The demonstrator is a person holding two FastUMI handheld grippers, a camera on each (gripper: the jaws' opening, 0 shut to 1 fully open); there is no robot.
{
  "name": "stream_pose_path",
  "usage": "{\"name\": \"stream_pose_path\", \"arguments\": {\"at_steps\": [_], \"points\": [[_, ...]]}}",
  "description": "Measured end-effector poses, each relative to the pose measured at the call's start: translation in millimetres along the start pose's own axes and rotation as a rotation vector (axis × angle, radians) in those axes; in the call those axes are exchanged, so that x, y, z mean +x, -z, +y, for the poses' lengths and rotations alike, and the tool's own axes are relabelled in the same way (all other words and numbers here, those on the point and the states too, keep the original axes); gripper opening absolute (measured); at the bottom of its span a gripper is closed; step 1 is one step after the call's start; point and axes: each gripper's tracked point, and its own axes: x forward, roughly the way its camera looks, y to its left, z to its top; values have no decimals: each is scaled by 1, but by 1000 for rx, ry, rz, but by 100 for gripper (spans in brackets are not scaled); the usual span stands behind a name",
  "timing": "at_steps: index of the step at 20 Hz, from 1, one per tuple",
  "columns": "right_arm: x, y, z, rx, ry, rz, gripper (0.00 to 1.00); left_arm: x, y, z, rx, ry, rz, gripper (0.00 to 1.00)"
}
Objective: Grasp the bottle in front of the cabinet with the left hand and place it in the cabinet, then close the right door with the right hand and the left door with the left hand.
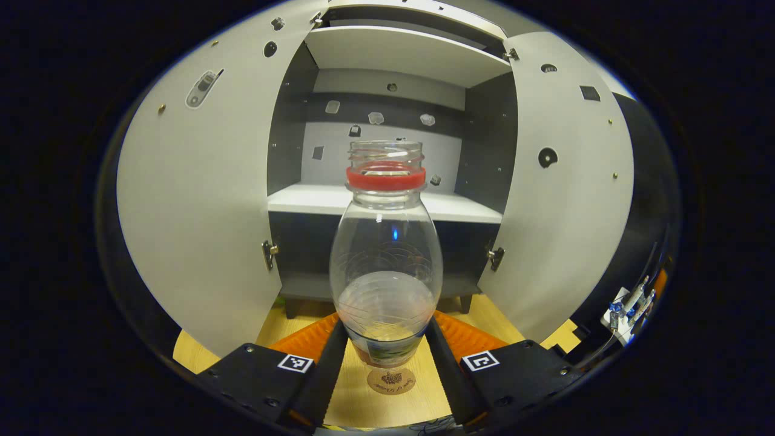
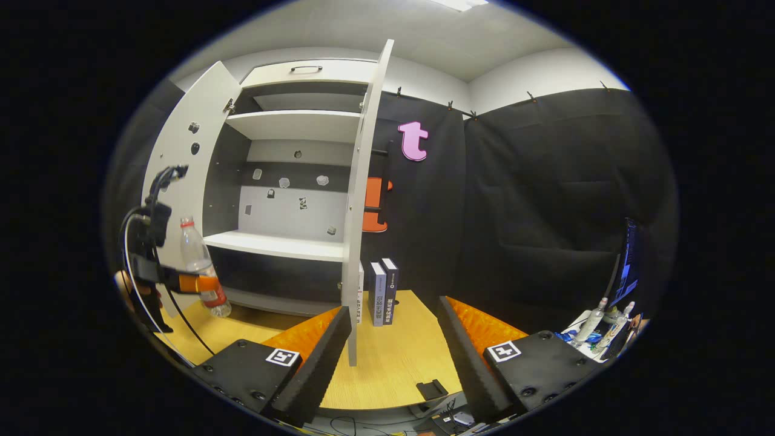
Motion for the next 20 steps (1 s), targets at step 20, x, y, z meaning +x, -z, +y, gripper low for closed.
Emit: {"name": "stream_pose_path", "arguments": {"at_steps": [20], "points": [[35,20,-53,43,85,64,96,143,-182,-37,134,64,-89,75]]}}
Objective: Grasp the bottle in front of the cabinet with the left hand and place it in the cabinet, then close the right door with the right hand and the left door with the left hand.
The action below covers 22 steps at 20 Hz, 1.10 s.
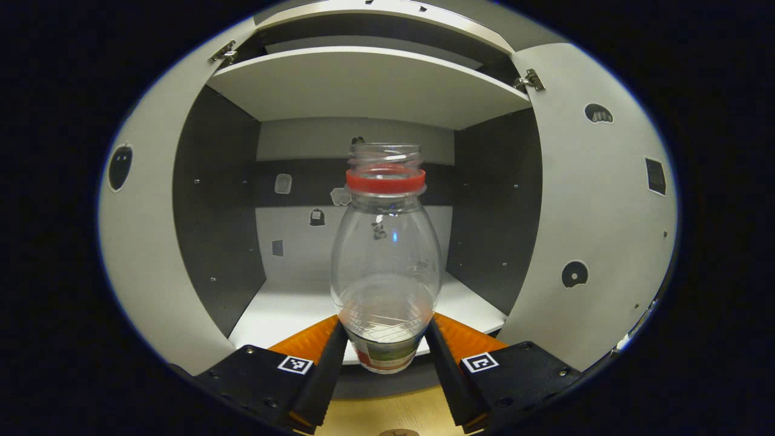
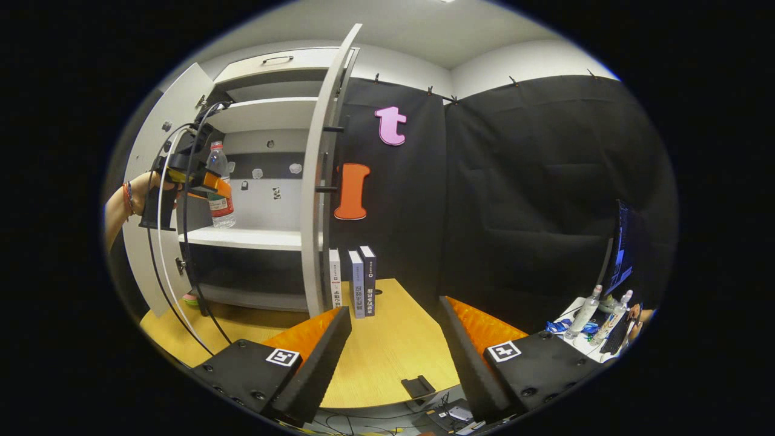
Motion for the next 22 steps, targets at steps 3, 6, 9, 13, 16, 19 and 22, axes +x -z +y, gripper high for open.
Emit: {"name": "stream_pose_path", "arguments": {"at_steps": [3,6,9,13,16,19,22], "points": [[13,0,-7,-4,17,13,97,38,10,-4,15,9,55,75],[25,0,-14,1,36,25,96,70,24,-3,11,-8,107,75],[36,-2,-22,12,54,30,97,87,34,-5,-7,-6,138,75],[47,1,-24,9,57,43,97,96,34,-7,-2,-17,142,77],[49,2,-18,13,42,47,97,98,39,-7,-14,-20,152,78],[50,1,-16,9,32,44,97,92,38,-6,-25,-31,142,92],[47,1,-13,8,21,41,97,78,29,-1,-15,-42,109,95]]}}
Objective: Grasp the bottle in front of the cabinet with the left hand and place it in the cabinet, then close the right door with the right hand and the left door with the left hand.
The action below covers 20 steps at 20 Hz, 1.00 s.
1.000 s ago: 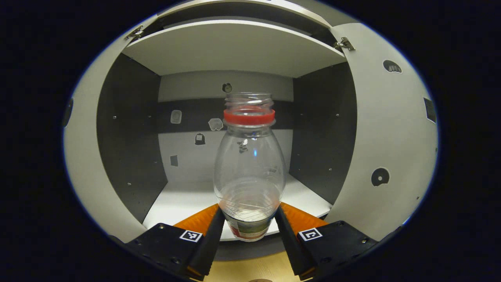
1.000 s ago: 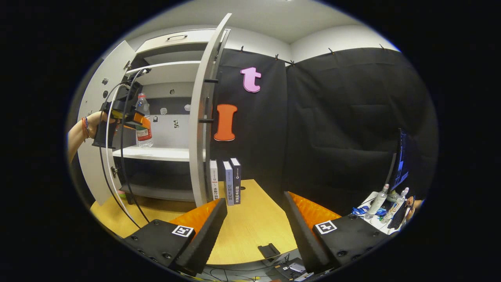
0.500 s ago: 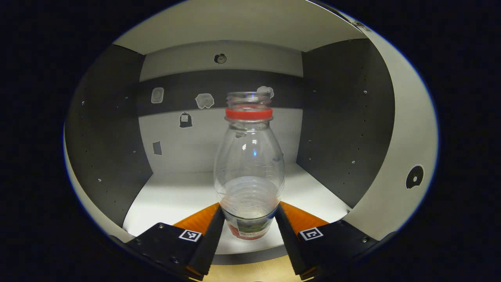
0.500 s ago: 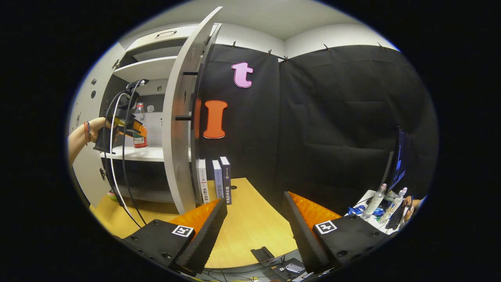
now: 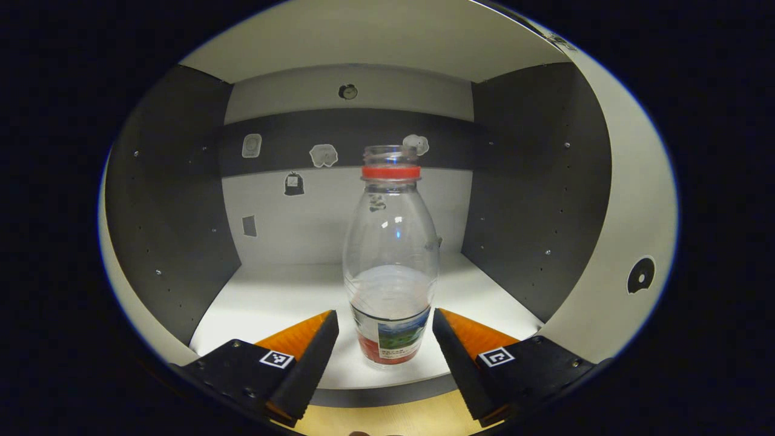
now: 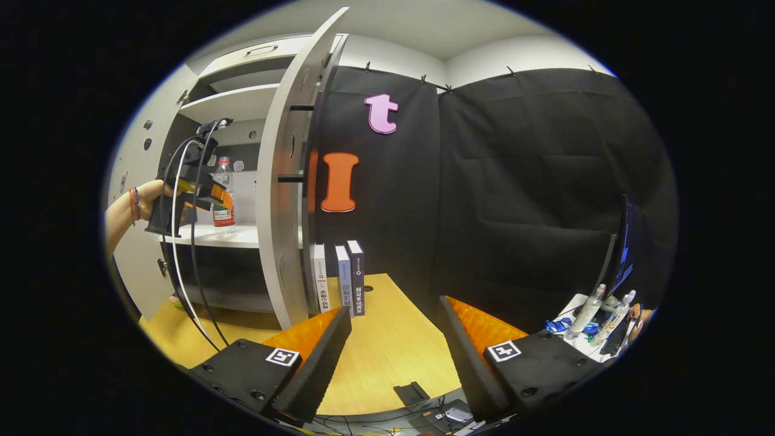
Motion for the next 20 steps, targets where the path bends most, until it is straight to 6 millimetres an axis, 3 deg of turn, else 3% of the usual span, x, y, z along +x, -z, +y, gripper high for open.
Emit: {"name": "stream_pose_path", "arguments": {"at_steps": [6,13,16,20], "points": [[-14,-1,8,-9,-23,-9,97,-57,-14,4,-22,-2,-79,95],[-37,-11,25,-23,-61,-37,97,-169,-52,6,-52,12,-252,95],[-46,-18,32,-40,-77,-61,97,-217,-52,9,-56,20,-293,95],[-54,-25,44,-60,-110,-76,97,-272,-33,25,-76,11,-323,95]]}}
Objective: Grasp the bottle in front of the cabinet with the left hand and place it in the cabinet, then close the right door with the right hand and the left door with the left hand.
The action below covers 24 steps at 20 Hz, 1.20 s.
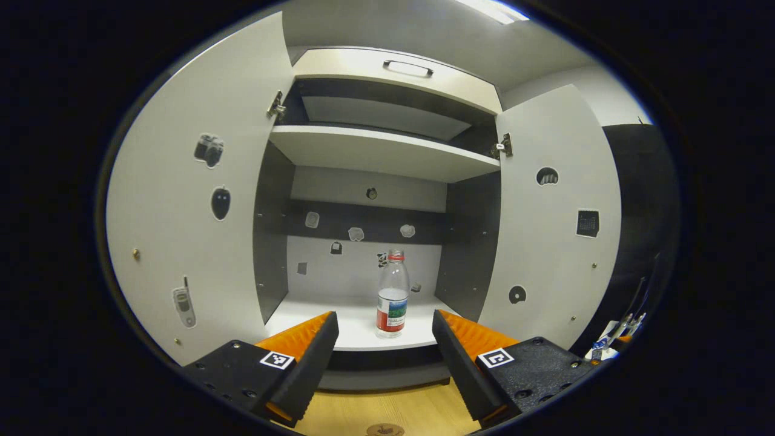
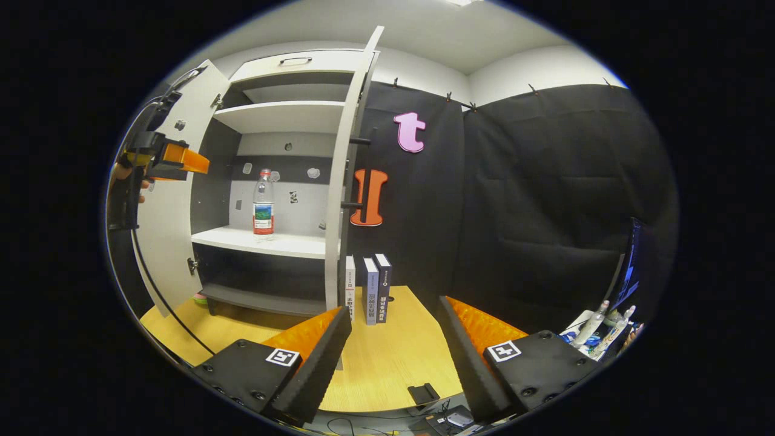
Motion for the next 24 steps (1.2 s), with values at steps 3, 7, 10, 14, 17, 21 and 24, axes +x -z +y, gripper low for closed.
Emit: {"name": "stream_pose_path", "arguments": {"at_steps": [3,7,10,14,17,21,24], "points": [[3,-5,9,-19,-24,-7,96,-40,8,15,6,-18,-1,95],[16,-11,16,-47,-42,-17,97,-85,19,31,-16,-34,-1,95],[33,-17,17,-58,-51,-38,97,-108,20,40,-7,-41,-13,95],[71,-21,13,-54,-59,-52,96,-132,23,54,-32,-79,-24,95],[96,-17,9,-63,-55,-46,96,-142,23,62,-30,-104,-27,95],[113,-15,7,-39,-62,-40,97,-149,20,78,-21,-167,-43,95],[118,-18,7,-52,-62,-49,96,-152,20,84,-56,-179,-41,95]]}}
